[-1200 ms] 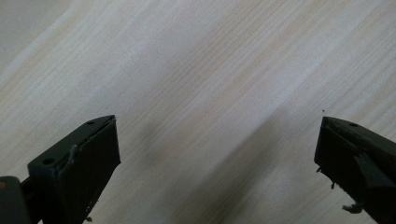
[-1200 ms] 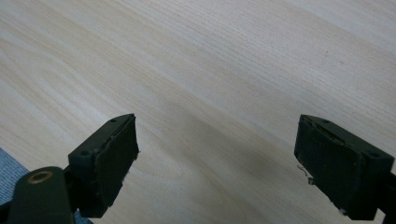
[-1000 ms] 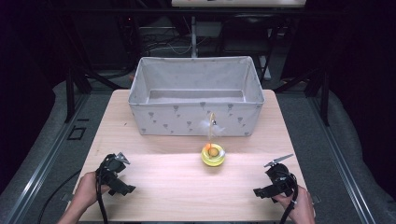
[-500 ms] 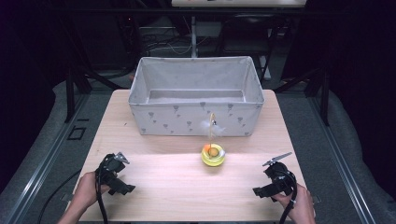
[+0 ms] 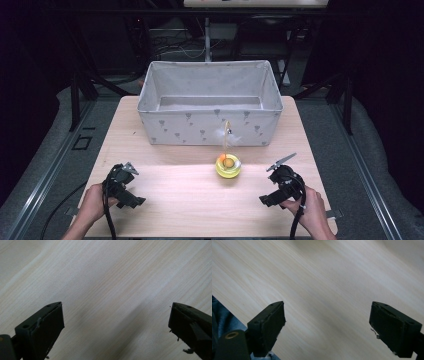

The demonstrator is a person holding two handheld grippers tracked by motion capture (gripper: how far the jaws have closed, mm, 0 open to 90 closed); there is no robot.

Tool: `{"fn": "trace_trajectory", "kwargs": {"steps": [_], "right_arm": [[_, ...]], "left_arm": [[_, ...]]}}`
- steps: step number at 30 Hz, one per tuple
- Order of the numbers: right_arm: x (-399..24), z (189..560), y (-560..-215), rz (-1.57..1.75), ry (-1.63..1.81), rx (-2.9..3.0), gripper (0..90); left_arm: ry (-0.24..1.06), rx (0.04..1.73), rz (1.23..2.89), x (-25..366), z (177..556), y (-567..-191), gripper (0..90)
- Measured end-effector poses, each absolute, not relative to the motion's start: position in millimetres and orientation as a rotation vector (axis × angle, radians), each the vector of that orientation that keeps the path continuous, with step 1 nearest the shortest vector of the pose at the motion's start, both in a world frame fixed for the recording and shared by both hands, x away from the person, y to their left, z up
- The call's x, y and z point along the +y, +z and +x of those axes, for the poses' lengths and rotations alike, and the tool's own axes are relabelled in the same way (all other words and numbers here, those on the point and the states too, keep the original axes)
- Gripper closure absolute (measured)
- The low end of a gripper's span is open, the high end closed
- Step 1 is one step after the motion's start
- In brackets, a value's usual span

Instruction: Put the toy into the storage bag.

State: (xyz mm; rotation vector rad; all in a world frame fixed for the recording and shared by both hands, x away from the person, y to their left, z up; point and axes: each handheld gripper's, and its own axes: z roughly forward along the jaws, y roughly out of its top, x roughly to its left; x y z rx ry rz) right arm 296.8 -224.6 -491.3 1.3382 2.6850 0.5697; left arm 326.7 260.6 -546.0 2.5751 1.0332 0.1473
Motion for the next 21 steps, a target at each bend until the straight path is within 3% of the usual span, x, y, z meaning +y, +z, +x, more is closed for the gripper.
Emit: {"fn": "trace_trajectory", "kwargs": {"steps": [21], "right_arm": [[-186,335,-460,1.213,0.560,2.795,13.1]], "left_arm": [[0.130,1.024,2.588,258,328,-549,0.1]]}}
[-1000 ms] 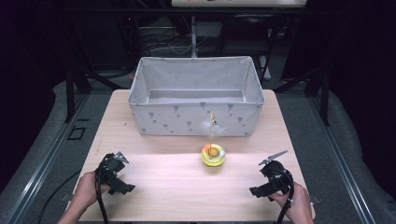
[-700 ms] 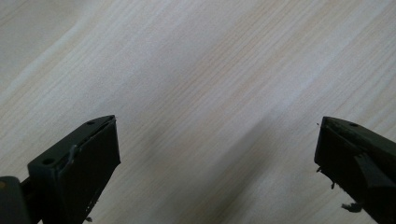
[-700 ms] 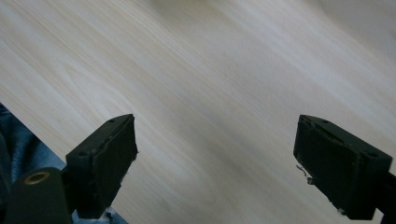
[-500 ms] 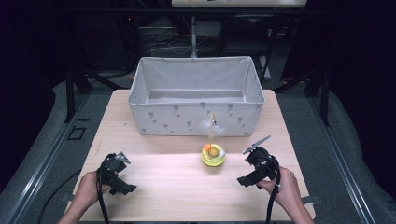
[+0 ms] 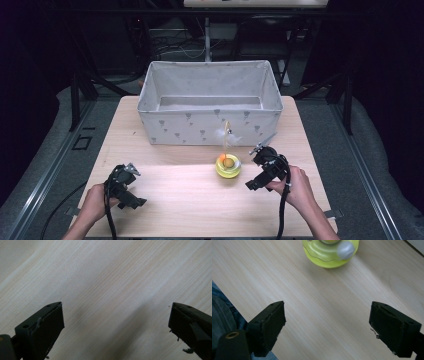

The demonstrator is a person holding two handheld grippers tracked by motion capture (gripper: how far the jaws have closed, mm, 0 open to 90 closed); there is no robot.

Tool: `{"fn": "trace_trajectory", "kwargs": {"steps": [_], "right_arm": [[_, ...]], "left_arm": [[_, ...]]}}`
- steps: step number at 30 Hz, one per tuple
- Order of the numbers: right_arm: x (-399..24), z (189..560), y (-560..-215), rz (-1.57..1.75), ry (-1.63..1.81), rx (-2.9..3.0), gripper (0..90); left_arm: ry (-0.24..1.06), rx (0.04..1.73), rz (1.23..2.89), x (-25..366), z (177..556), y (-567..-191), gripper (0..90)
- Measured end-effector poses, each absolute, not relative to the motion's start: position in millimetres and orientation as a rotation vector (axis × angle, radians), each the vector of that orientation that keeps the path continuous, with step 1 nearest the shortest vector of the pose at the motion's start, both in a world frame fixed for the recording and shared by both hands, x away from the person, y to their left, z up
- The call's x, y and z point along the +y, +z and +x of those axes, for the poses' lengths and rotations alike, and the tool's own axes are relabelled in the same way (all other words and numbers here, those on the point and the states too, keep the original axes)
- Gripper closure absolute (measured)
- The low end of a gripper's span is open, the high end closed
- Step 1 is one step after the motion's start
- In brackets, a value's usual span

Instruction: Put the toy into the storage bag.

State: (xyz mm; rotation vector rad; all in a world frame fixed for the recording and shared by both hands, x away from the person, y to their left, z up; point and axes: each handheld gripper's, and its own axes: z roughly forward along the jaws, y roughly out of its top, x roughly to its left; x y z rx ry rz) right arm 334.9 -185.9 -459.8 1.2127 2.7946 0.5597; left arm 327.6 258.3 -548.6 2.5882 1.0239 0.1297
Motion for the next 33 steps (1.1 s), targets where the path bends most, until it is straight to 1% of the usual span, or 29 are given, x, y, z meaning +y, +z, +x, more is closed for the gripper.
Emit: {"fn": "trace_trajectory", "kwargs": {"steps": [14,33], "right_arm": [[-161,352,-440,1.146,0.567,2.841,12.7],[-122,381,-403,1.032,0.545,2.877,6.7]], "left_arm": [[0.126,1.018,2.594,258,328,-549,0.1],[0.113,1.017,2.603,257,328,-550,0.1]]}}
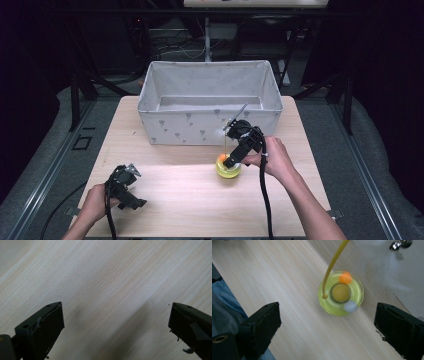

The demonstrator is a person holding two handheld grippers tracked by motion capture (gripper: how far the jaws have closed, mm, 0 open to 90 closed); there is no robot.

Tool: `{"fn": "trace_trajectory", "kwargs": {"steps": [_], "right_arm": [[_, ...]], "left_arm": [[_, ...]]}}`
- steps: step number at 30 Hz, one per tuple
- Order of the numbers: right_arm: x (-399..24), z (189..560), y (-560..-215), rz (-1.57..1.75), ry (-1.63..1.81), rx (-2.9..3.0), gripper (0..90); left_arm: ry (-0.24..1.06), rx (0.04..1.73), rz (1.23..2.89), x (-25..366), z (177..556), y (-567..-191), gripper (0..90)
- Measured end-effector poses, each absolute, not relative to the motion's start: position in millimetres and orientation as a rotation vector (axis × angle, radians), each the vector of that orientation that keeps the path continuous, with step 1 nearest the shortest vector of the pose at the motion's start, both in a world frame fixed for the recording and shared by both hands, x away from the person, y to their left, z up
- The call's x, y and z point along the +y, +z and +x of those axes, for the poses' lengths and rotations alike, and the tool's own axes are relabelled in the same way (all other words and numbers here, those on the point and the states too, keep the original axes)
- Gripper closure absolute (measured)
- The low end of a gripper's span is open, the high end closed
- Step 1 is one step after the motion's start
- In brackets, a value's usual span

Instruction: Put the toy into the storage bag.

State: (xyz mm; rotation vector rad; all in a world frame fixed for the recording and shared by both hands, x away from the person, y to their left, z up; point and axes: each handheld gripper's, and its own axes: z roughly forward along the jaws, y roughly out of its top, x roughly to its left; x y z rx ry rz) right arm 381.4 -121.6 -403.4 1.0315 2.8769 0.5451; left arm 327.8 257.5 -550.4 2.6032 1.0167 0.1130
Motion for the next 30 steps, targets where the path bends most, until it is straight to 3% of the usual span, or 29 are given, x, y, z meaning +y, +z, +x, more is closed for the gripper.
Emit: {"fn": "trace_trajectory", "kwargs": {"steps": [8,18,30], "right_arm": [[-108,390,-394,1.012,0.571,2.879,16.8],[-99,402,-378,0.988,0.535,2.870,50.8],[-89,408,-379,0.978,0.433,2.911,72.0]], "left_arm": [[0.106,1.014,2.619,256,328,-552,0.1],[0.100,1.023,2.618,256,328,-552,0.2],[0.096,1.021,2.616,256,328,-552,0.1]]}}
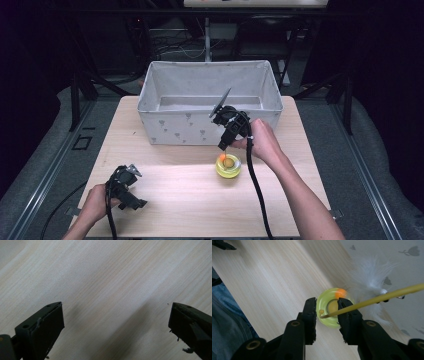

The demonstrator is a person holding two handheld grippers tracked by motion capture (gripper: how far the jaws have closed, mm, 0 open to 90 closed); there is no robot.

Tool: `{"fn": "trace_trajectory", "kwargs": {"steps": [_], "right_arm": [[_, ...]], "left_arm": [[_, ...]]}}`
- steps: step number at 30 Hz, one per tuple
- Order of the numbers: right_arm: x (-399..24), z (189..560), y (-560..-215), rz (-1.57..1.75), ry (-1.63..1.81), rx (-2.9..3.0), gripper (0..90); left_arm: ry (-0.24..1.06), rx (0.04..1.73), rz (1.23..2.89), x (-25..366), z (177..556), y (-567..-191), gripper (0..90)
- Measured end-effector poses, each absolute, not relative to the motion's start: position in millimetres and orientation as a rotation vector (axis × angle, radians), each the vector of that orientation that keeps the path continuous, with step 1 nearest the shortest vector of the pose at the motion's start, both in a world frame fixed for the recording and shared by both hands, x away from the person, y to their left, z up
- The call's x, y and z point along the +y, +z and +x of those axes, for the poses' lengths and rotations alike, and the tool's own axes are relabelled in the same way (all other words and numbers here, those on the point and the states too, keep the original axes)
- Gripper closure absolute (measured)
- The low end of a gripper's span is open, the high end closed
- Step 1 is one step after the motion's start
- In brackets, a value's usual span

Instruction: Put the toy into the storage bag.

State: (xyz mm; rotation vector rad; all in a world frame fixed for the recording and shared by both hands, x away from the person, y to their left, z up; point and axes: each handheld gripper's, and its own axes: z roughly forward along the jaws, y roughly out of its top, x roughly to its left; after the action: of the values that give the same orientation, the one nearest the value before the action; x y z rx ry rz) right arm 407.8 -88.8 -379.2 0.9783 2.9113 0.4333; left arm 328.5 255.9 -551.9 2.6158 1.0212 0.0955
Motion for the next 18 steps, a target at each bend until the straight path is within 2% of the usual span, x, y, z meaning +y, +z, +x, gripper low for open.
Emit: {"fn": "trace_trajectory", "kwargs": {"steps": [10,18], "right_arm": [[-86.7,409.6,-381.4,0.984,0.414,2.920,87.7],[-90.4,408.8,-378.4,0.973,0.386,2.907,88.3]], "left_arm": [[0.088,1.021,2.618,255.8,328.2,-552.2,0.1],[0.093,1.021,2.617,256.7,328.5,-552.1,0.1]]}}
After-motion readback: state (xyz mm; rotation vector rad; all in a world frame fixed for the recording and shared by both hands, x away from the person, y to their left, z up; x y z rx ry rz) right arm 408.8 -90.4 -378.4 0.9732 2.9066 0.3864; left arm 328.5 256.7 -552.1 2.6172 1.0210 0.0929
